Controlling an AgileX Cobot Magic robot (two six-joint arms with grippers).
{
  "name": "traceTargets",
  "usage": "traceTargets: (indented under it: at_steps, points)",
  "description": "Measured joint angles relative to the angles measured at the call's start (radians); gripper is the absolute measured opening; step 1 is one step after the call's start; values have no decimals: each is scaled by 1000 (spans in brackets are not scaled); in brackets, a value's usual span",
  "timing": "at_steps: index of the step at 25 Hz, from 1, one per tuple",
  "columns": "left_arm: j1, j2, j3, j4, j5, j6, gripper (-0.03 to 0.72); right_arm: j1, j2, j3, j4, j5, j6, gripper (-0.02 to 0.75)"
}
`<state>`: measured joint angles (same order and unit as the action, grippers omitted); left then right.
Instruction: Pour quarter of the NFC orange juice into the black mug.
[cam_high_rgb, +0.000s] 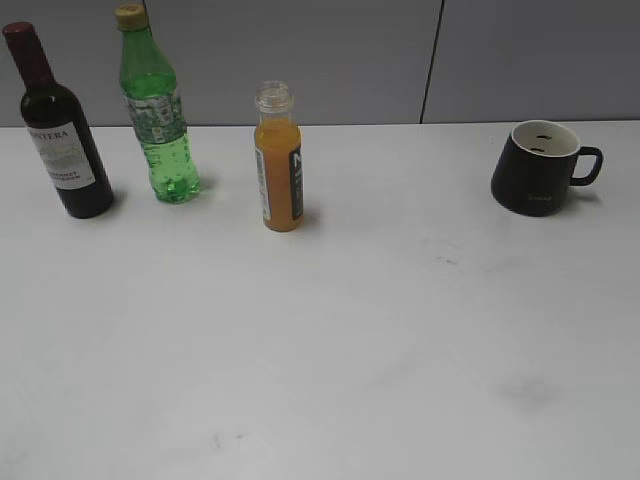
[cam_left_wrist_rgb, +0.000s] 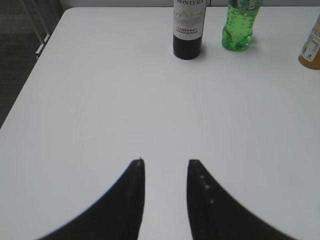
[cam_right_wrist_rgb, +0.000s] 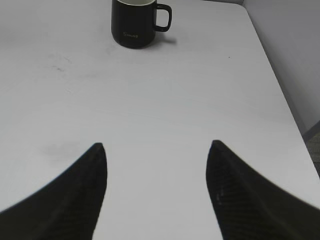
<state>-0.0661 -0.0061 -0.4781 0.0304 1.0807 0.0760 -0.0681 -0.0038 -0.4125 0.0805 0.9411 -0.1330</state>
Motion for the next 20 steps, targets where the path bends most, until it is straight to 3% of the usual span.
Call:
traceTargets:
  at_steps: [14, 20]
  points:
    - [0, 0, 0, 0, 0, 0, 232, 0, 0, -5, 1, -7, 32, 479]
    - [0, 0, 0, 0, 0, 0, 232, 0, 21, -12, 1, -286, 74, 507]
